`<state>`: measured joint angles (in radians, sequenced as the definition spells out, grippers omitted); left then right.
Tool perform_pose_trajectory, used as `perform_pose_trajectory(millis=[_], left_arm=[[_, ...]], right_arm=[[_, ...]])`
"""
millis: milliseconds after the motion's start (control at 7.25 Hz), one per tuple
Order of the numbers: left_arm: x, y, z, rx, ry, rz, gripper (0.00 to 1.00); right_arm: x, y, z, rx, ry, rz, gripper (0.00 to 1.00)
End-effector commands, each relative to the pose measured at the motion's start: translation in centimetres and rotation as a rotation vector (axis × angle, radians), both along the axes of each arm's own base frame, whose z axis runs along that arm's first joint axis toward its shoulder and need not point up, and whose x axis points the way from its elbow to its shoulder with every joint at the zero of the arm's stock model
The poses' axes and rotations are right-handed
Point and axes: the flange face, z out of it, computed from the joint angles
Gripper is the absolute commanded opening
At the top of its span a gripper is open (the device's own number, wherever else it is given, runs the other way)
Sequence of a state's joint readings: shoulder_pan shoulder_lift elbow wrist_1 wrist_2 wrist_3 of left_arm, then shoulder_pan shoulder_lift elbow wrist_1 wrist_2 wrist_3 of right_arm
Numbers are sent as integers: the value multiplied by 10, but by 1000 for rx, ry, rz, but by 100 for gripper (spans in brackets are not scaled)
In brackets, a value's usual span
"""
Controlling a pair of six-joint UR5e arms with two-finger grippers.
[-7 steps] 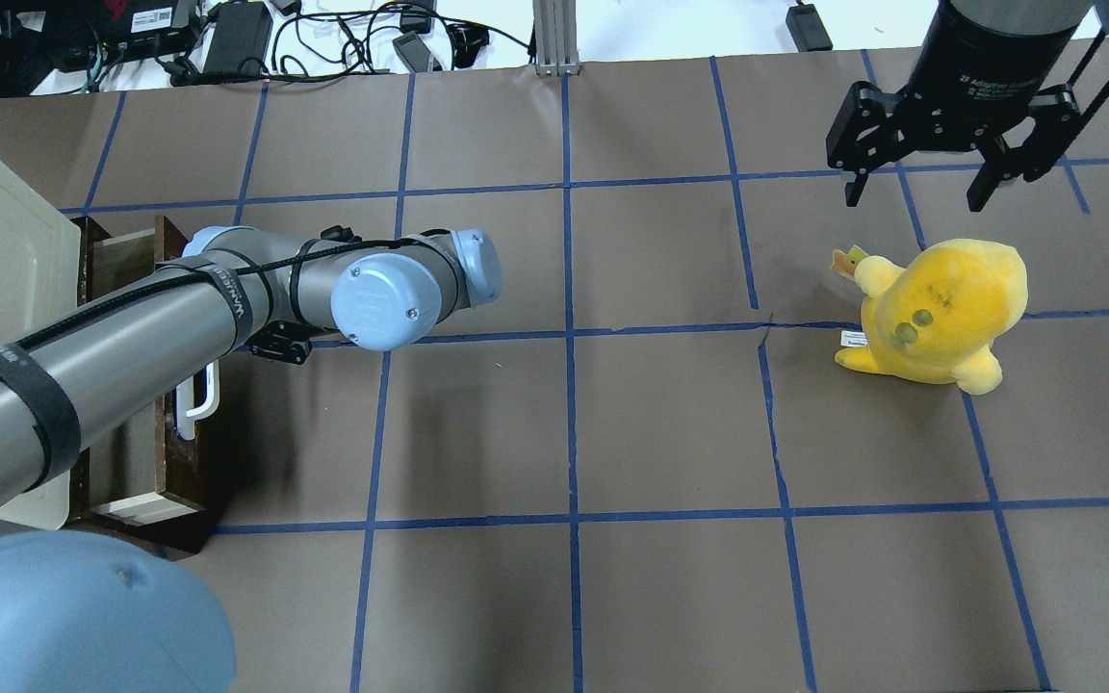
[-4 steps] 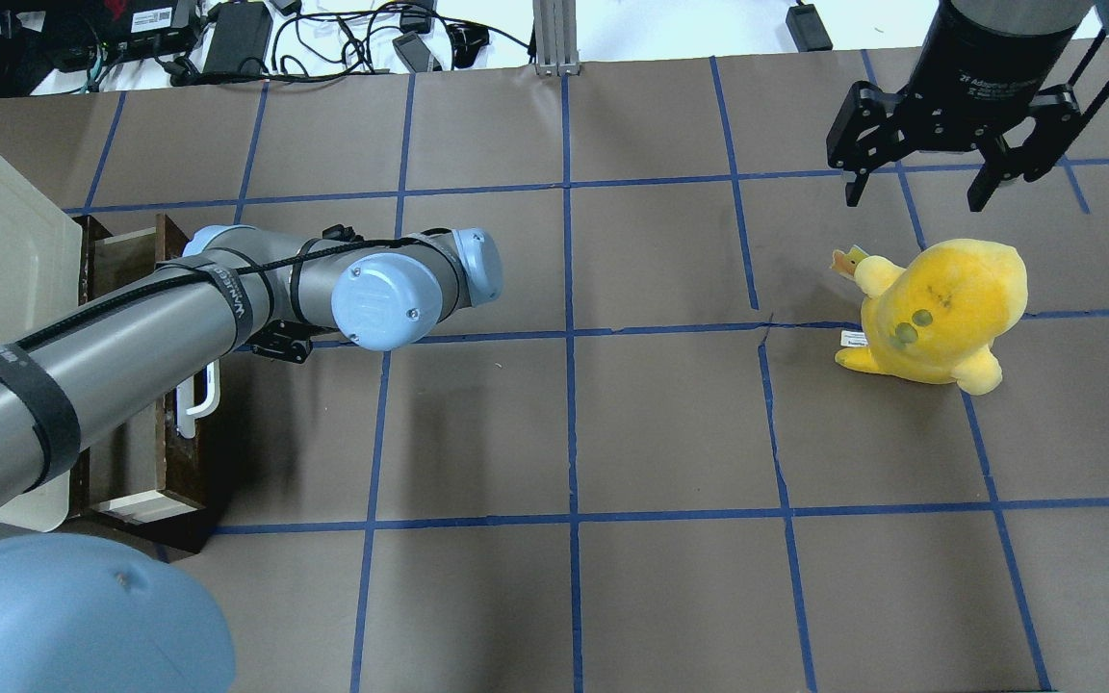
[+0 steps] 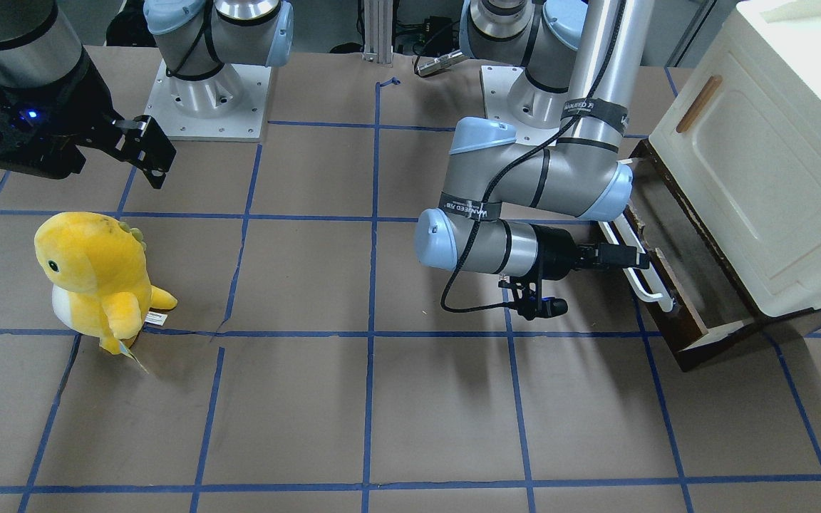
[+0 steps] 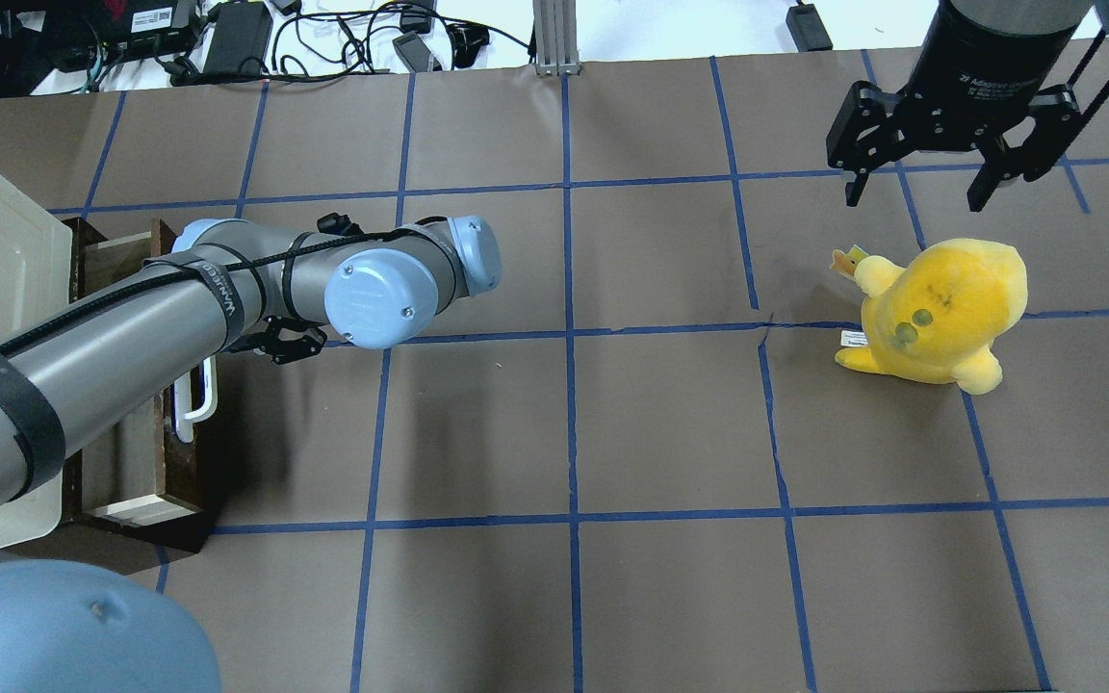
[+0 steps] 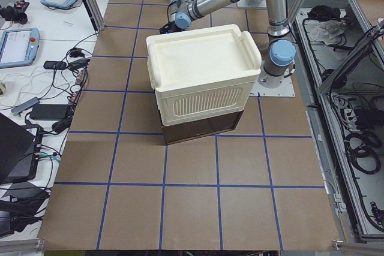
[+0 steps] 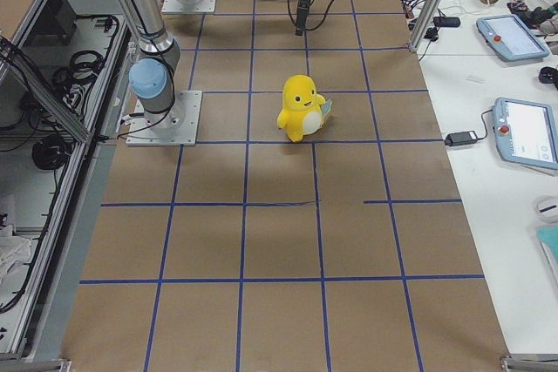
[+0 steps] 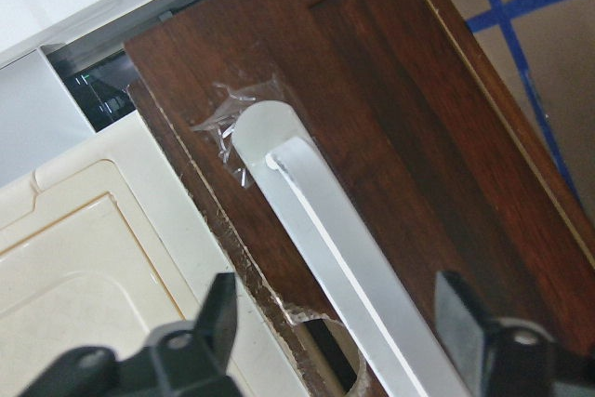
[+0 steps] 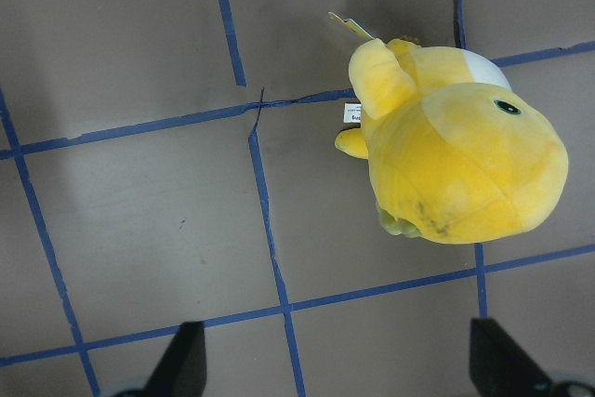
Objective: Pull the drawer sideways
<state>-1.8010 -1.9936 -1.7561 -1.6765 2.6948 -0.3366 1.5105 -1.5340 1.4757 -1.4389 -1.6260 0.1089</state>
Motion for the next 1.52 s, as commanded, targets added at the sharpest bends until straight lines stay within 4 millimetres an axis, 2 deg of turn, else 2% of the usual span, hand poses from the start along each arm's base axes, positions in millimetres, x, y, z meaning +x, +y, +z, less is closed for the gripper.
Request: perform_pose_trajectory(millis=[0,138,276,552,690,828,966,1379], left_arm=[[-26,-9,75,-64,329,138,100],[-39,-7,117,-99,511,185,100],[-50,7,155,-124,681,215,100],[-61,44,232,-170,966,209,100],[-61,63,260,-208,1050,207,99],[-52,73,279,-254,1095,204,99],[-22,71,292,-305,1136,257,98],[26,59,312,-371,1249,308,99]], right_arm=[[0,0,0,2,0,0,100],[0,0,0,0,0,0,100],[0,0,0,0,0,0,100],[0,0,0,0,0,0,100],[-1,0,0,2,0,-1,100],[0,0,0,0,0,0,100],[0,0,0,0,0,0,100],[-1,0,0,0,0,-1,100]])
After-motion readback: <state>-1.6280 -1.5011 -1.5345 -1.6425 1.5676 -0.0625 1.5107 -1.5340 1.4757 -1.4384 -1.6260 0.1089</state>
